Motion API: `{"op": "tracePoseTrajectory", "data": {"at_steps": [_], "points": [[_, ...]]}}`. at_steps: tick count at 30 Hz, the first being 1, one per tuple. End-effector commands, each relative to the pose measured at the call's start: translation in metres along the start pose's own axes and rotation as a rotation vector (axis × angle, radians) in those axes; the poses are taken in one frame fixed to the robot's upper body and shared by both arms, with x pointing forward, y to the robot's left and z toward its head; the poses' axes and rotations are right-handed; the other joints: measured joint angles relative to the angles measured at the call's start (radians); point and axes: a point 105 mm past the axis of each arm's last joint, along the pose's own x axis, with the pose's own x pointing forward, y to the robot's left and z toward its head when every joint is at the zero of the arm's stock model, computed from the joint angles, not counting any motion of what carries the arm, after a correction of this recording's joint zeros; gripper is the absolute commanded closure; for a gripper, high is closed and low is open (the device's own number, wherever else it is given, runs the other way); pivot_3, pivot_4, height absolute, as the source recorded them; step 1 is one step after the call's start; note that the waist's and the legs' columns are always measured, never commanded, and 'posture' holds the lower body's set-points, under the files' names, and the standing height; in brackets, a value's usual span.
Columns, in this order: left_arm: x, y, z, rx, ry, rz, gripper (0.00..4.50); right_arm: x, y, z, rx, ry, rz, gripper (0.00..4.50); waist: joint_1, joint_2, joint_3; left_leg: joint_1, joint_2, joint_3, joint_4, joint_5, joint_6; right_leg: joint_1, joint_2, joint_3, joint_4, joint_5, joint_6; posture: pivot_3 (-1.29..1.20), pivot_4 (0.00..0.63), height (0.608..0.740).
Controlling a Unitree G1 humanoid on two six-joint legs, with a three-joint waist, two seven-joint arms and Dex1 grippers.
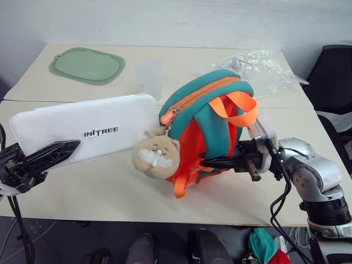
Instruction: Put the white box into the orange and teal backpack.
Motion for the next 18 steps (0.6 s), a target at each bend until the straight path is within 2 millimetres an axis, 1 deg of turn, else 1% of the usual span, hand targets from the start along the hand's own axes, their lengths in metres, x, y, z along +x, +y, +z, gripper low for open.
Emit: {"op": "tracePoseTrajectory", "data": {"at_steps": [1, 6, 9, 12, 13, 15, 16, 18], "points": [[0.009, -0.011, -0.007, -0.007, 0.045, -0.055, 3.14, 0.005, -0.001, 0.006, -0.044, -0.024, 0.009, 4.32, 0.0, 0.0, 0.0, 0.0, 0.0, 0.0, 0.0, 0.0, 0.0, 0.0, 0.0, 0.0, 0.0, 0.0, 0.0, 0.0, 0.15, 0.74], [0.017, -0.006, -0.025, 0.01, 0.105, -0.039, 3.14, 0.009, -0.004, 0.008, -0.053, -0.038, 0.008, 4.32, 0.001, 0.0, 0.0, 0.0, 0.0, 0.0, 0.0, 0.0, 0.0, 0.0, 0.0, 0.0, 0.0, 0.0, 0.0, 0.0, 0.15, 0.74], [0.021, 0.0, -0.026, 0.087, 0.098, -0.012, 3.14, 0.01, -0.006, 0.008, -0.053, -0.04, 0.006, 4.32, 0.002, 0.0, 0.0, 0.0, 0.0, 0.0, 0.0, 0.0, 0.0, 0.0, 0.0, 0.0, 0.0, 0.0, 0.0, 0.0, 0.15, 0.74], [0.02, 0.008, -0.034, 0.214, 0.169, 0.033, 3.14, 0.009, -0.005, 0.007, -0.047, -0.039, 0.005, 4.32, 0.003, 0.0, 0.0, 0.0, 0.0, 0.0, 0.0, 0.0, 0.0, 0.0, 0.0, 0.0, 0.0, 0.0, 0.0, 0.0, 0.15, 0.74], [0.02, 0.013, -0.033, 0.278, 0.168, 0.057, 3.14, 0.009, -0.005, 0.007, -0.044, -0.039, 0.005, 4.32, 0.003, 0.0, 0.0, 0.0, -0.001, 0.0, 0.0, 0.0, 0.0, 0.0, 0.0, 0.0, 0.0, 0.0, 0.0, 0.0, 0.15, 0.74], [0.023, 0.018, -0.029, 0.341, 0.153, 0.068, 3.14, 0.009, -0.004, 0.006, -0.04, -0.037, 0.006, 4.32, 0.004, 0.0, 0.0, 0.0, 0.0, 0.001, 0.0, 0.0, 0.0, 0.0, 0.001, 0.0, 0.0, 0.0, 0.0, 0.0, 0.15, 0.74], [0.026, 0.022, -0.025, 0.399, 0.137, 0.082, 3.14, 0.009, -0.004, 0.006, -0.037, -0.034, 0.009, 4.32, 0.004, 0.0, 0.0, 0.0, -0.001, 0.001, 0.0, 0.0, 0.0, 0.0, 0.001, 0.0, 0.0, 0.0, 0.0, 0.0, 0.15, 0.74], [0.034, 0.023, -0.016, 0.447, 0.086, 0.073, 3.14, 0.009, -0.003, 0.004, -0.032, -0.024, 0.017, 4.32, 0.006, 0.0, 0.0, 0.0, 0.0, 0.001, 0.001, 0.0, 0.0, 0.0, 0.001, 0.0, 0.0, 0.0, 0.0, 0.0, 0.15, 0.74]]}}
